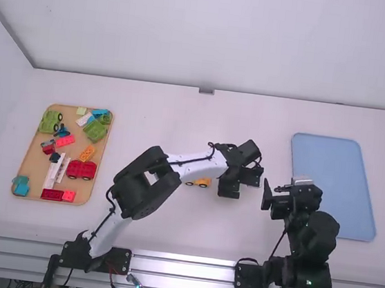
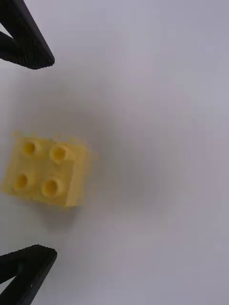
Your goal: Assemble lego blocks to make yellow taxi
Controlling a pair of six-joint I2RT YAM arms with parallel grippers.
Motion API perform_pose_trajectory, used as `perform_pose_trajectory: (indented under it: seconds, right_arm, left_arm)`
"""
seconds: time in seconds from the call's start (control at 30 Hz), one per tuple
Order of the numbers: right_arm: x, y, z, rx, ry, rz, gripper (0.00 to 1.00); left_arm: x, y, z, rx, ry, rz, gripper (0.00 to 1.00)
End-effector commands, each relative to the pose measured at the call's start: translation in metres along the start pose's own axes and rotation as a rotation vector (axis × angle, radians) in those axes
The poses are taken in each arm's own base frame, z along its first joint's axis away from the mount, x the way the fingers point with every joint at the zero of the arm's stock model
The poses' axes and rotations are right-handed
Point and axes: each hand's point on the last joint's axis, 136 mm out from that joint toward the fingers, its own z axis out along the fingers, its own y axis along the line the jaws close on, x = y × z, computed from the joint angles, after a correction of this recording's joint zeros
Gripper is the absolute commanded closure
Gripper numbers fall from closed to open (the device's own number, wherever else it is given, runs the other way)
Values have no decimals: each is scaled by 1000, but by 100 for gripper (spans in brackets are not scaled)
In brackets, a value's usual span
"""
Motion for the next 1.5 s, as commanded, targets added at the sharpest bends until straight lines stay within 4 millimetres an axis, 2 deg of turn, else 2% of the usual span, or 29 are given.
perform_pose_trajectory:
  seconds: [0.0,0.07,0.2,0.27,0.4,0.5,0.57,0.6,0.73,0.83,0.9,0.93,1.03,1.07,1.13,1.23,1.47]
  right_arm:
    - [3,0,1,0,-5,-2,1]
    - [1,0,1,0,-10,-29,1]
    - [-3,-1,1,5,-26,-27,1]
    - [-5,-2,2,7,-33,-29,1]
    - [-10,0,10,-10,-43,-28,1]
    - [-12,7,25,-57,-29,-39,1]
    - [-12,14,34,-101,-16,-59,1]
    - [-11,20,45,-144,25,-80,1]
    - [-7,30,73,-215,151,-133,1]
    - [-3,43,92,-288,239,-209,1]
    - [10,59,110,-394,356,-340,1]
    - [13,62,112,-419,380,-372,1]
    - [43,80,126,-571,556,-574,1]
    - [44,80,126,-576,563,-582,1]
    - [59,83,135,-603,672,-643,1]
    - [76,86,149,-609,814,-705,1]
    - [100,105,151,-786,937,-869,1]
  left_arm:
    - [6,19,-12,-61,23,-13,1]
    - [6,38,-34,-101,-11,-43,1]
    - [12,52,-64,-69,-92,-96,1]
    - [24,59,-96,12,-191,-127,1]
    - [54,76,-139,81,-322,-188,1]
    - [72,79,-157,105,-400,-189,1]
    - [80,80,-161,105,-438,-189,1]
    - [90,83,-165,92,-478,-210,1]
    - [115,83,-163,44,-505,-245,1]
    - [127,77,-163,16,-534,-255,1]
    - [132,64,-173,25,-619,-220,1]
    - [135,61,-176,23,-641,-203,1]
    - [156,55,-194,0,-764,-194,1]
    - [157,55,-195,-1,-769,-197,1]
    - [175,58,-200,-21,-822,-244,1]
    - [200,56,-195,-43,-830,-311,1]
    - [212,44,-176,-45,-794,-341,1]
